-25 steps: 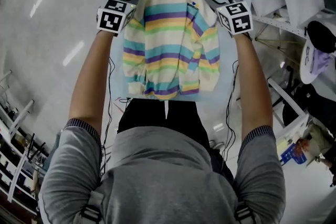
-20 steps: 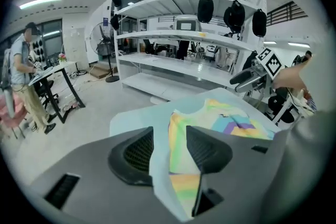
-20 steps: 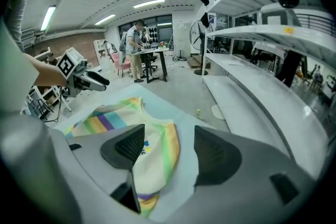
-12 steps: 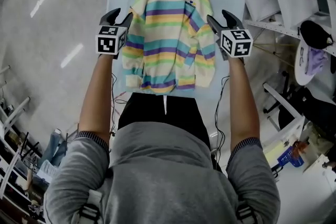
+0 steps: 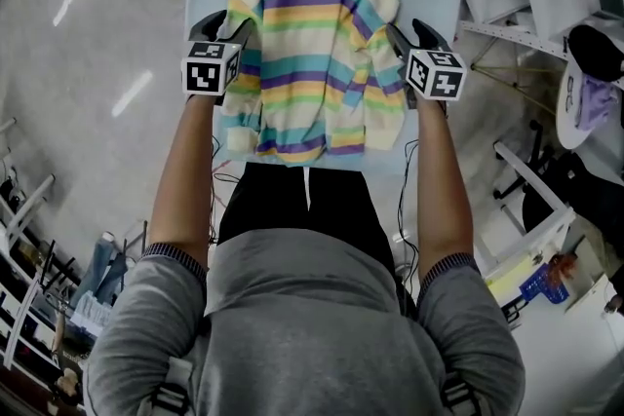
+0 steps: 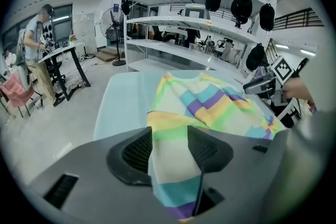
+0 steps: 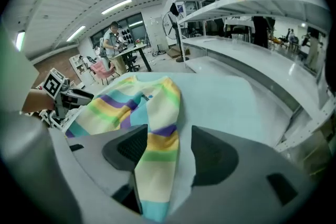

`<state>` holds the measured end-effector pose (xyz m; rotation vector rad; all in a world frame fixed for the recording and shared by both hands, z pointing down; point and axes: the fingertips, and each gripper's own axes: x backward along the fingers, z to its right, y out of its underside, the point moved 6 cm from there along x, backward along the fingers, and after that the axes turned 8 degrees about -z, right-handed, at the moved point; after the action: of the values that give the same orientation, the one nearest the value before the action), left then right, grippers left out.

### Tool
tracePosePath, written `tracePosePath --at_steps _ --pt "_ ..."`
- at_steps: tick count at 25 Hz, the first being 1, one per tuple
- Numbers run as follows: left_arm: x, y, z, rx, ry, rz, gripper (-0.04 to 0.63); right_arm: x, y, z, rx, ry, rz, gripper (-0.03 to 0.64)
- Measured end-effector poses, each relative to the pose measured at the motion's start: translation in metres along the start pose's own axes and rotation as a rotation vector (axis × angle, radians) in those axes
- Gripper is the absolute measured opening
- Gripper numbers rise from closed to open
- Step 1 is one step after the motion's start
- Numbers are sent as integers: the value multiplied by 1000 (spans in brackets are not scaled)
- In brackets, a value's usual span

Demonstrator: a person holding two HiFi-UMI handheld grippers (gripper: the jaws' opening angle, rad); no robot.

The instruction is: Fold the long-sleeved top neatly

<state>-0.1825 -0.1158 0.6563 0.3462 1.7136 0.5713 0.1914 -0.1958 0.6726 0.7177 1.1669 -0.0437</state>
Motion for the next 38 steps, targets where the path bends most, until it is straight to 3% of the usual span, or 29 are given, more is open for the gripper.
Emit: tracePosePath --at_steps 4,6,7,9,13,23,30,33,38 --pt "-7 5 0 -38 -38 -11 155 -14 10 -7 32 -29 -66 250" --pt "-10 8 0 -66 -67 -24 82 -17 14 -11 66 -13 -84 184" --pt "-11 10 -2 -82 -88 -30 36 -18 15 -12 84 6 -91 114" --pt "-10 11 -8 -99 -129 -34 17 -18 18 -10 108 36 -100 23" --pt "-1 0 -32 -71 -171 -12 15 -8 13 7 99 67 -82 18" --pt "-1 -16 -39 -54 -144 11 16 10 8 53 85 150 -50 18" --pt "-3 -19 -25 -80 -84 29 24 14 -9 88 171 224 -53 20" --pt "-7 -19 -17 -82 -31 14 139 13 -18 97 211 241 -59 20" --pt "-14 -14 -9 -57 30 -15 225 10 -22 98 212 239 -56 20"
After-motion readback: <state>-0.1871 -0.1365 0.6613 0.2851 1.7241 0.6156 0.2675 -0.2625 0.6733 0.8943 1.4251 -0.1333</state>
